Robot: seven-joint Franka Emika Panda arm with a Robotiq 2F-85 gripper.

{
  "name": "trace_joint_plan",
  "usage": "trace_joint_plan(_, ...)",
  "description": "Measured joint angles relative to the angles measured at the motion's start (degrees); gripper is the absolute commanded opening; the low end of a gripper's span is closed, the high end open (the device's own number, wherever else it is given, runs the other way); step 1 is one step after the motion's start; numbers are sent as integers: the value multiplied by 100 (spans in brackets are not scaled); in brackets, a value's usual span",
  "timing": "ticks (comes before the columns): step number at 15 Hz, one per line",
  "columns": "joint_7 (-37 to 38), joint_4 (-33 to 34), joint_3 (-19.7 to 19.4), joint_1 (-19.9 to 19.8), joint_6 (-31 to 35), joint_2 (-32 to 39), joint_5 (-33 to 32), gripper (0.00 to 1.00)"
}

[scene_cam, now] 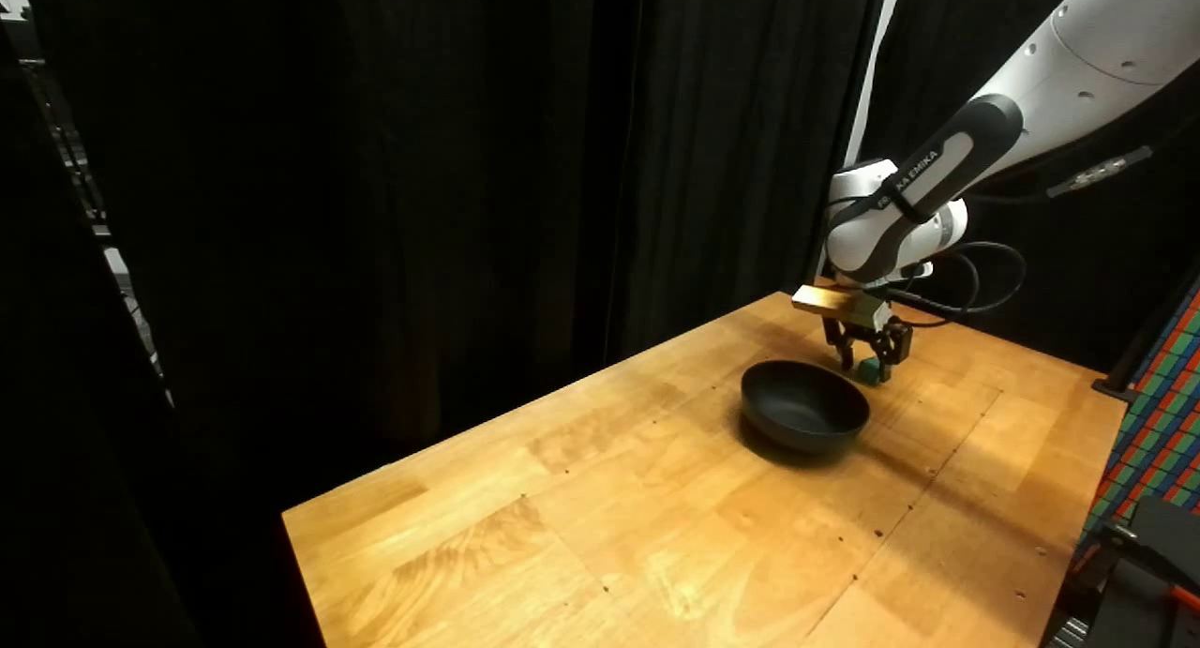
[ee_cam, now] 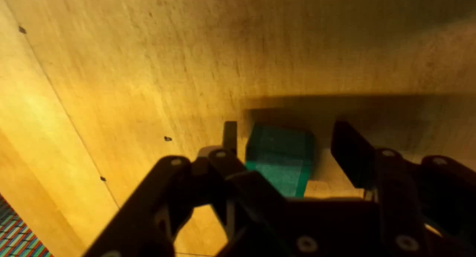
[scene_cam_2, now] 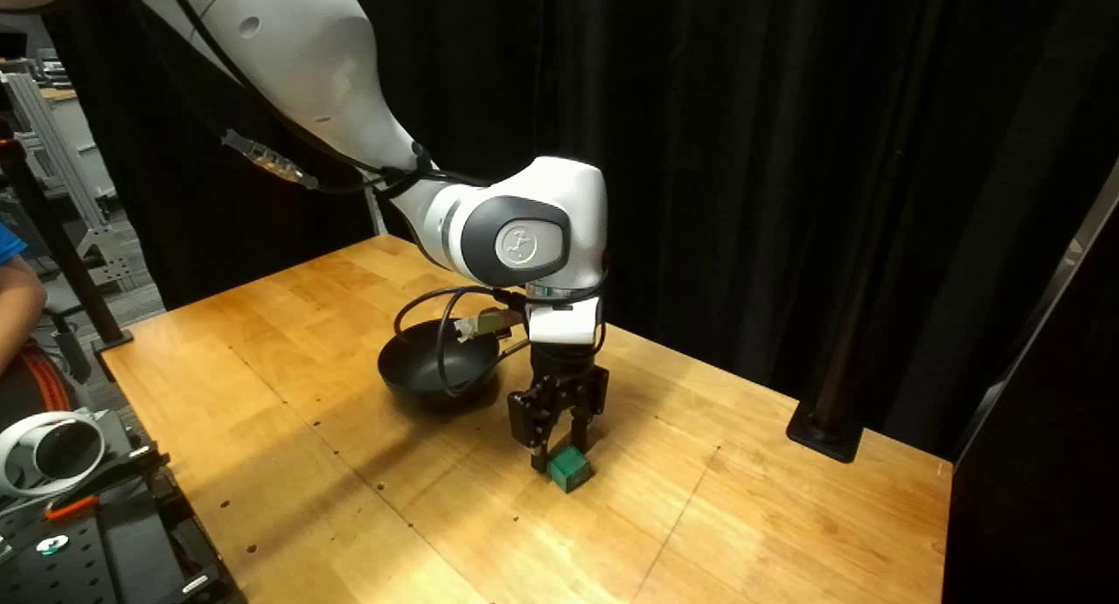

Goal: Put the green block in the black bowl

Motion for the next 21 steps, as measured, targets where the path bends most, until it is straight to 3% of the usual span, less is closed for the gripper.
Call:
trace_joint_plan(2,134,-121,-52,1,298,0,0,100)
trace_joint_plan(3,176,-181,-79,-1,408,0,0,74)
trace_joint_plan(5,227,-285,-123,-7,568,-3,0,73)
trace_joint_plan(12,181,-408,3,-155,637,-235,379,18)
trace_joint_plan(16,-184,-468,350,-293,636,-689,782,19)
trace_joint_plan(21,-1132,-579,1194,-421,444,-1384,1866,19)
